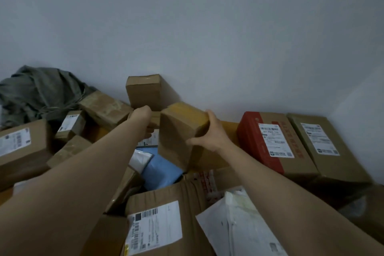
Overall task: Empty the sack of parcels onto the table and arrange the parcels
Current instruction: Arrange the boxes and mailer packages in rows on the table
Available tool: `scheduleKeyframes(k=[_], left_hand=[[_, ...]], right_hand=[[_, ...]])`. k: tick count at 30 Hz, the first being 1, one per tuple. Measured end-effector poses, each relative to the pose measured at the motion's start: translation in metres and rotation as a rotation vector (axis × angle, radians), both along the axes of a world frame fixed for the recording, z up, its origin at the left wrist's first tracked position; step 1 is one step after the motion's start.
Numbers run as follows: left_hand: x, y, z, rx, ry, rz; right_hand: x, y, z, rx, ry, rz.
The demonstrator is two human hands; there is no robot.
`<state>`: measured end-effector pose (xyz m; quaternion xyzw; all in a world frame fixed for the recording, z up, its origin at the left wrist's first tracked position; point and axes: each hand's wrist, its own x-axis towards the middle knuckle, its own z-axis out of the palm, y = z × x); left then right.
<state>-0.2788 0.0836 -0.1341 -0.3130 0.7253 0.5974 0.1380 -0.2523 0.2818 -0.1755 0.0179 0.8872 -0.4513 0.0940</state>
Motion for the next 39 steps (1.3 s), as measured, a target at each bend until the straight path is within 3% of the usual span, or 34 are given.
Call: scheduleKeyframes(k=[2, 5, 8, 13, 18, 20, 22, 24, 28, 32, 35, 39], left_hand=[[-0.003, 0.009, -0.007, 0.068, -0.027, -0.040], [-0.006, 0.030, -0.018, 0.264, -0.106, -0.149], [-0.005, 0.053, -0.034, 0.255, -0.212, -0.381], [-0.004, 0.080, -0.071, 0.156, -0.154, -0.382], [-0.011, 0.102, -0.079, 0.213, -0.068, -0.404], [-0.012, 0.115, -0.079, 0.206, -0.019, -0.428], [-0.009, 0.127, -0.081, 0.135, -0.002, -0.508], [-0.004, 0.133, -0.084, -0.061, -0.027, -0.609], [0.012, 0.130, -0.100, -0.391, -0.096, -0.884], [0.037, 0.132, -0.117, -0.581, -0.174, -1.286], [0.042, 0.138, -0.127, -0.679, -0.186, -1.383], [0.042, 0.143, -0.134, -0.734, -0.185, -1.427]], right_hand=[[0.002, 0.019, 0.001, 0.027, 0.058, 0.009], [0.011, 0.041, -0.003, 0.247, 0.246, 0.164], [0.016, 0.059, -0.024, 0.511, 0.438, 0.339], [0.023, 0.081, -0.041, 0.725, 0.281, 0.378], [0.018, 0.090, -0.045, 0.596, 0.175, 0.292], [0.012, 0.092, -0.046, 0.657, 0.139, 0.230], [0.007, 0.091, -0.048, 0.792, 0.122, 0.205], [0.006, 0.091, -0.050, 0.909, 0.157, 0.188], [0.015, 0.089, -0.039, 0.903, 0.202, 0.130], [0.026, 0.084, -0.028, 0.890, -0.117, 0.212], [0.036, 0.079, -0.032, 0.893, -0.298, 0.250], [0.042, 0.073, -0.040, 0.882, -0.357, 0.211]])
